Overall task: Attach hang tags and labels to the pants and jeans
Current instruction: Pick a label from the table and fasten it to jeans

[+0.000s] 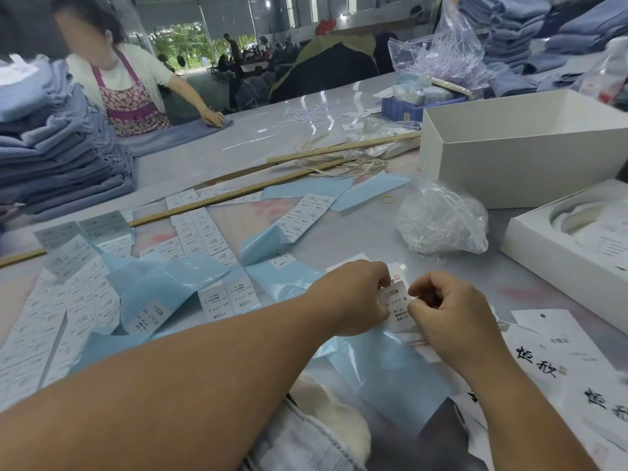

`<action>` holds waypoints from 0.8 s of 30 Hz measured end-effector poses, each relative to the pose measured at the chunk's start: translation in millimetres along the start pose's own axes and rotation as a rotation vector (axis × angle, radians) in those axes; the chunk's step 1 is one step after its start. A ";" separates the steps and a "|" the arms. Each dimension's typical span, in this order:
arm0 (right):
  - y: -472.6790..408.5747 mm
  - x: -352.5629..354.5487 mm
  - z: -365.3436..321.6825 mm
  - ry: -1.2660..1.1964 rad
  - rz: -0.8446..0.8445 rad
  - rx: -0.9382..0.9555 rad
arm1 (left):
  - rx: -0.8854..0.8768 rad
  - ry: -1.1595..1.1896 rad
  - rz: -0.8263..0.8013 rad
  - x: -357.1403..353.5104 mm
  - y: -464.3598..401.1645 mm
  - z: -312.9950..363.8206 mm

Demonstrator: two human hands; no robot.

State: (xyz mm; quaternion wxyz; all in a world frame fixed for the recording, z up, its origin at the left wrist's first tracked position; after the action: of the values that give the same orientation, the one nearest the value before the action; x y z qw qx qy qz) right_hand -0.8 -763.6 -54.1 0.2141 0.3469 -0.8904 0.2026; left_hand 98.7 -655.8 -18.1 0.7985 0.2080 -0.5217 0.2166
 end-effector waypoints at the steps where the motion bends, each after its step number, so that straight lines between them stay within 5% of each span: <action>1: 0.2 -0.1 -0.1 0.004 -0.002 0.002 | 0.001 0.001 0.001 -0.1 0.1 0.0; 24: 1.0 -2.2 -0.9 0.052 -0.035 0.040 | -0.010 -0.021 0.004 -0.9 -0.7 -0.8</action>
State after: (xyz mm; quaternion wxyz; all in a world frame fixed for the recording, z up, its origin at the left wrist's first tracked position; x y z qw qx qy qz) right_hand 0.2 -761.3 -54.7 0.2336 0.3611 -0.8742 0.2256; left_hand 99.3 -656.0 -19.3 0.7937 0.2052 -0.5314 0.2134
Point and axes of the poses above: each hand's wrist, its own y-axis away from the middle knuckle, its own x-axis out of the back of the hand, z = x × y, the point moved 5 cm from there along -y, towards the middle knuckle, and after that the axes turned 2 degrees about -x, right-handed, at the moved point
